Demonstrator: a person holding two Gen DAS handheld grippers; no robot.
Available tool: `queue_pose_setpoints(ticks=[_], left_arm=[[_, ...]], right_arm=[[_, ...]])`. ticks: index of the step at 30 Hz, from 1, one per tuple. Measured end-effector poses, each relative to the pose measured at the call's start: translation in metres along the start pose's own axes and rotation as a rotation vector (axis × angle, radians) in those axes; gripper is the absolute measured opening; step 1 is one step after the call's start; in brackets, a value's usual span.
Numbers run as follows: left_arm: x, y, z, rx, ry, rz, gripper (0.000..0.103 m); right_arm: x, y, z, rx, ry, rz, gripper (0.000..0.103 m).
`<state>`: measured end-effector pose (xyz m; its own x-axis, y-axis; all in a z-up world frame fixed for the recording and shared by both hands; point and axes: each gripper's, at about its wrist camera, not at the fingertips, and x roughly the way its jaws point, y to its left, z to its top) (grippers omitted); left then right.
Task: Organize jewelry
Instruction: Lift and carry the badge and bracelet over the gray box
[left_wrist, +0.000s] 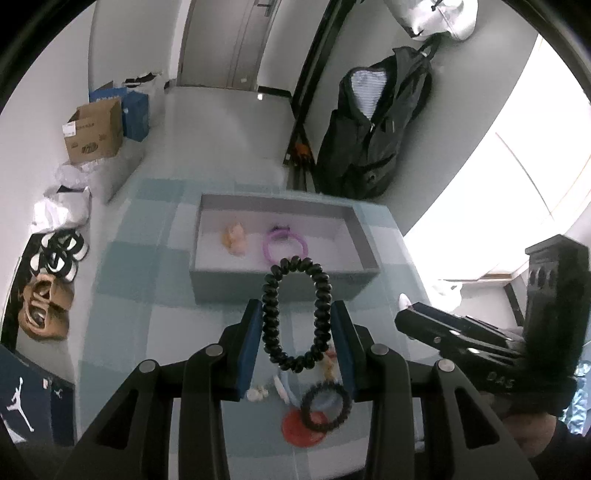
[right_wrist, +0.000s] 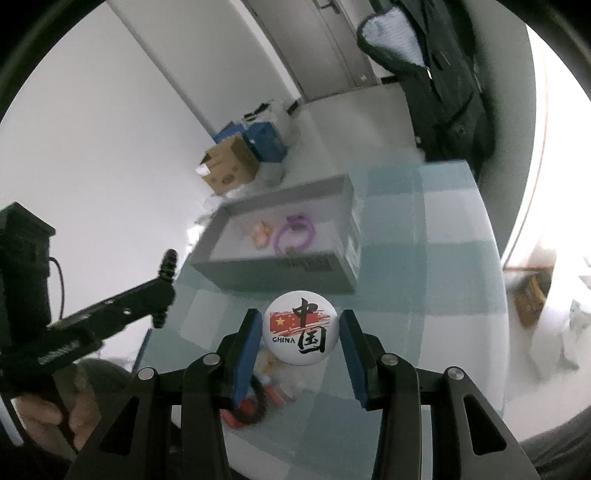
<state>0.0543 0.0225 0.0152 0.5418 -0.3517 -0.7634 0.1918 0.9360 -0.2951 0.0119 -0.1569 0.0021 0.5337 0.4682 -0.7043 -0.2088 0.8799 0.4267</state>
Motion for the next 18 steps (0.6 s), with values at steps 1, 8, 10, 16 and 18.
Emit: queue_pose_setpoints(ticks=[1, 8, 10, 16, 18], left_arm=[[-0.001, 0.001, 0.003, 0.0, -0.005, -0.001, 0.032], [0.007, 0.005, 0.028, 0.013, -0.03, 0.0, 0.032], [0.011, 0.007, 0.034, 0.016, -0.032, 0.001, 0.032], [0.027, 0.019, 0.045, 0.006, -0.019, 0.0, 0.032], [0.034, 0.025, 0.047, -0.009, -0.008, -0.013, 0.032]], right_arm=[[-0.001, 0.001, 0.005, -0.002, -0.006, 0.006, 0.042], [0.005, 0.015, 0.05, -0.04, -0.044, 0.041, 0.042], [0.009, 0.017, 0.064, -0.051, -0.052, 0.051, 0.042], [0.027, 0.025, 0.093, -0.095, -0.059, 0.065, 0.042], [0.035, 0.026, 0.099, -0.108, -0.055, 0.069, 0.042]])
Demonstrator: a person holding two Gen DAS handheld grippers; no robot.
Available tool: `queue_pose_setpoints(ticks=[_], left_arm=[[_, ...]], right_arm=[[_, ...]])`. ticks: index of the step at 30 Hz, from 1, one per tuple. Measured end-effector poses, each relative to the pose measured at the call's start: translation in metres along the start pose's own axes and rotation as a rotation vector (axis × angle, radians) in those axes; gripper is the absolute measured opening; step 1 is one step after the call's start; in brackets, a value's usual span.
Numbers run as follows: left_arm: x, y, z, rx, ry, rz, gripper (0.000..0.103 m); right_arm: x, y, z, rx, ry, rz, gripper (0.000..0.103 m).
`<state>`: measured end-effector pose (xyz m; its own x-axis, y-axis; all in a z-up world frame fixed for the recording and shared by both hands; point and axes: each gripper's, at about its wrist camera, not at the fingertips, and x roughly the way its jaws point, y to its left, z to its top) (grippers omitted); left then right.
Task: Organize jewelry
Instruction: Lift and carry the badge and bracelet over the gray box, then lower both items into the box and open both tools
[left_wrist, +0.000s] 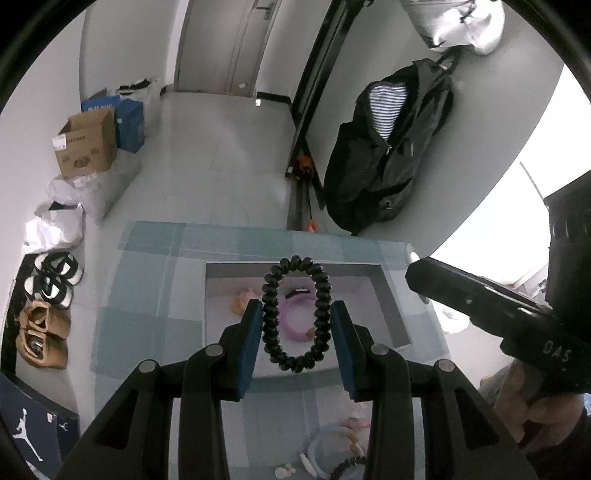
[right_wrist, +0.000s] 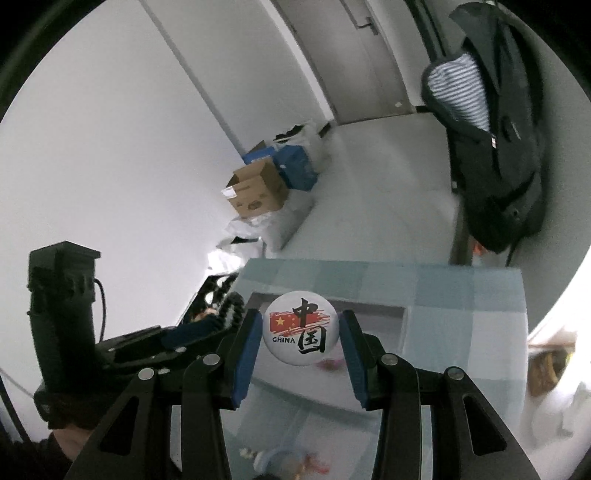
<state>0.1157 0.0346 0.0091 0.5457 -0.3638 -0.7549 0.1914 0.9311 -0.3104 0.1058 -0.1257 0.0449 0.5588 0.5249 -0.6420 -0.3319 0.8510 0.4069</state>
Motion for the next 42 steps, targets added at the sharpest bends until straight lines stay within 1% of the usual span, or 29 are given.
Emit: queue_pose_setpoints(ticks=[5, 14, 24, 32, 35, 37, 39, 42], left_arm=[[0.013, 0.008, 0.003, -0.02, 0.025, -0.015, 0.032], [0.035, 0.013, 0.006, -0.026, 0.066, -0.034, 0.032], [0.047, 0.016, 0.008, -0.03, 0.093, -0.041, 0.032], [0.051, 0.019, 0.007, -0.043, 0.092, -0.057, 0.032], [0.051, 0.022, 0.007, -0.06, 0.095, -0.084, 0.036], [0.05, 0.023, 0.007, -0.066, 0.101, -0.103, 0.043], [0.05, 0.021, 0.007, -0.059, 0.111, -0.101, 0.043], [0.049, 0.018, 0.006, -0.045, 0.119, -0.092, 0.045]], right_arm=[[0.018, -0.006, 0.006, 0.001, 0.024, 0.008, 0.042], [0.043, -0.021, 0.001, 0.042, 0.068, 0.008, 0.042], [0.048, -0.027, 0.001, 0.056, 0.089, 0.009, 0.042], [0.053, -0.03, -0.002, 0.072, 0.113, 0.001, 0.042], [0.054, -0.032, -0.004, 0.082, 0.122, -0.005, 0.042], [0.055, -0.033, -0.004, 0.088, 0.129, -0.017, 0.044], [0.053, -0.034, -0.003, 0.092, 0.122, -0.023, 0.044], [0.049, -0.036, -0.003, 0.092, 0.112, -0.037, 0.048]])
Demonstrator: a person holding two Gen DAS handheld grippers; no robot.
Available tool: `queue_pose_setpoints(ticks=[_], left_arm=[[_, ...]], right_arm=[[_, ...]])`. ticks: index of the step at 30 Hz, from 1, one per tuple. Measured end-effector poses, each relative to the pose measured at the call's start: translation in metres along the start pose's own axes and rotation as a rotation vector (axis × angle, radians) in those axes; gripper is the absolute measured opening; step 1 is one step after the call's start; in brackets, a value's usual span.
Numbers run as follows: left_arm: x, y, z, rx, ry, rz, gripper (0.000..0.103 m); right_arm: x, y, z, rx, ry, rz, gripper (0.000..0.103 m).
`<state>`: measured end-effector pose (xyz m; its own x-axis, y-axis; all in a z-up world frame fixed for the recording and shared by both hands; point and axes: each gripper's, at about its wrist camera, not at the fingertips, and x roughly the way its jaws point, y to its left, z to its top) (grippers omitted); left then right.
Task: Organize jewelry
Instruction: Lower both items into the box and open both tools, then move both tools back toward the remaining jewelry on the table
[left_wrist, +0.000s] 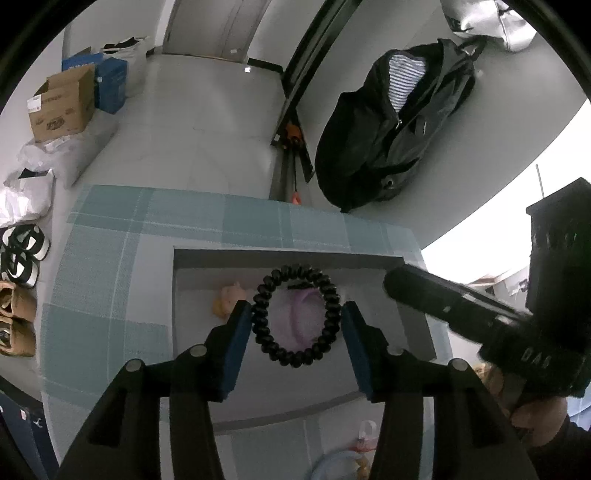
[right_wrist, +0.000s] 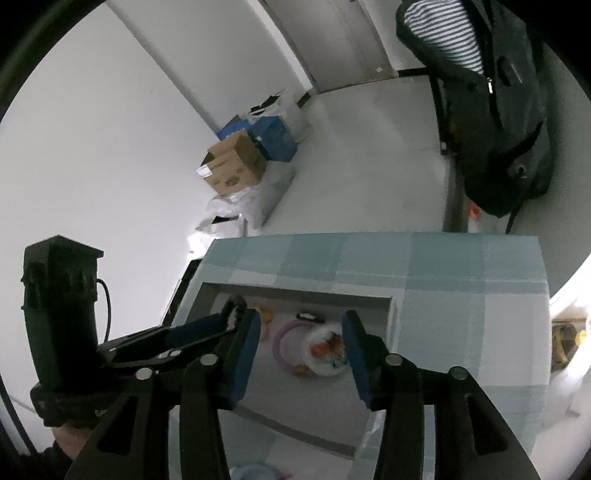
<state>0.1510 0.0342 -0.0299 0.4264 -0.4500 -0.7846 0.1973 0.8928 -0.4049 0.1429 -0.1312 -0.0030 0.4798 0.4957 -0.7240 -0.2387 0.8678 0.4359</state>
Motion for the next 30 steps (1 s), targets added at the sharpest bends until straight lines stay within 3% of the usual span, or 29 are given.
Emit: queue_pose_setpoints(ticks=[5, 7, 8, 18, 30], left_arm=[[-0.008, 0.0, -0.003, -0.001, -0.025, 0.004, 0.05], [-0.01, 0.0, -0.004, -0.004, -0.036, 0.009, 0.071], [-0.01, 0.0, -0.004, -0.006, -0.04, 0.01, 0.073], [-0.037, -0.002, -0.013, 0.001, -0.132, 0.054, 0.073], [-0.076, 0.0, -0.045, -0.017, -0.234, 0.17, 0.073]], right_arm=[[-0.013, -0.003, 0.0, 0.011, -0.04, 0.002, 0.052], [-0.017, -0.003, -0.001, 0.012, -0.054, 0.005, 0.058], [-0.02, -0.003, -0.002, 0.014, -0.06, 0.005, 0.058], [-0.04, 0.007, -0.014, -0.026, -0.101, -0.003, 0.06], [-0.062, 0.011, -0.042, -0.03, -0.109, -0.012, 0.069]])
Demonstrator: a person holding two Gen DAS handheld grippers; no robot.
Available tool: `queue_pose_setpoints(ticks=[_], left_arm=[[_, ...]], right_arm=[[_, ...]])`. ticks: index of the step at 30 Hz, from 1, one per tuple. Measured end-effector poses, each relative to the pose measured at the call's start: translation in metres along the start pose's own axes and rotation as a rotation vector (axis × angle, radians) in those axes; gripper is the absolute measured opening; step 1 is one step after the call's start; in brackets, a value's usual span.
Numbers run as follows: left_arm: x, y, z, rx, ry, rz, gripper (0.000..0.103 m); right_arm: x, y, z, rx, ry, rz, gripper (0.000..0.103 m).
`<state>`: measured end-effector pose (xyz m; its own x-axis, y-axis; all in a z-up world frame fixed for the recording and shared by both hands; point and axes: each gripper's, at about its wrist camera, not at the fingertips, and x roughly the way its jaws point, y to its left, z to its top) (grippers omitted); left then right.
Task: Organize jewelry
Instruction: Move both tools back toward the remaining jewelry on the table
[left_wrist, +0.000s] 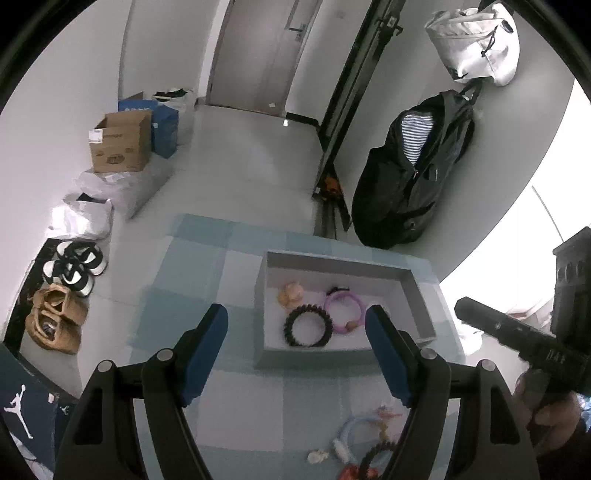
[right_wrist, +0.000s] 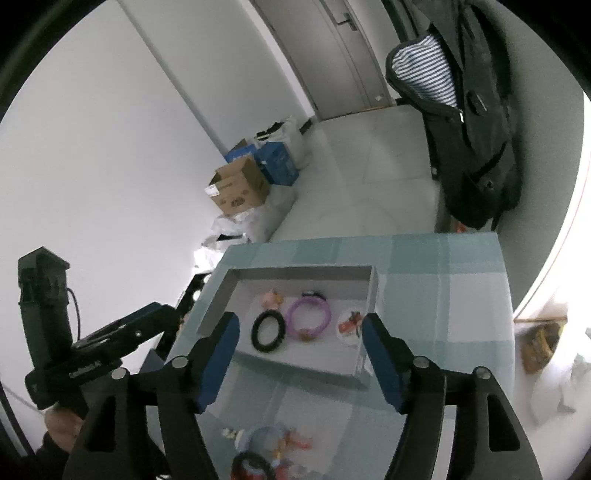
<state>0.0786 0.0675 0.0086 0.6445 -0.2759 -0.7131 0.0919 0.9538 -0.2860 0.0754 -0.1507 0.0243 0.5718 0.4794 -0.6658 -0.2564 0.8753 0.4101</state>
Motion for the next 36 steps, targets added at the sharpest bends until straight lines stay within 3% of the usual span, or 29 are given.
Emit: queue_pose_setpoints(ticks=[4, 9, 18, 25, 36], left_arm=[[-0.005, 0.005, -0.017, 0.008, 0.033, 0.026, 0.073], [-0.004, 0.004, -0.036, 0.05, 0.092, 0.063, 0.073], [0.013, -0.016, -0.07, 0.216, 0.266, 0.091, 0.073], [0.026, -0.01, -0.083, 0.22, 0.38, 0.096, 0.073], [0.035, -0.017, -0.087, 0.277, 0.413, 0.157, 0.073]], right_arm=[[-0.007, 0.003, -0.007, -0.009, 0.004, 0.003, 0.076], [-0.012, 0.007, -0.017, -0.028, 0.023, 0.007, 0.078], [-0.02, 0.003, -0.034, -0.024, 0.039, -0.014, 0.083], [-0.02, 0.006, -0.044, -0.035, 0.058, -0.026, 0.087], [-0.018, 0.011, -0.053, -0.06, 0.068, -0.033, 0.091]])
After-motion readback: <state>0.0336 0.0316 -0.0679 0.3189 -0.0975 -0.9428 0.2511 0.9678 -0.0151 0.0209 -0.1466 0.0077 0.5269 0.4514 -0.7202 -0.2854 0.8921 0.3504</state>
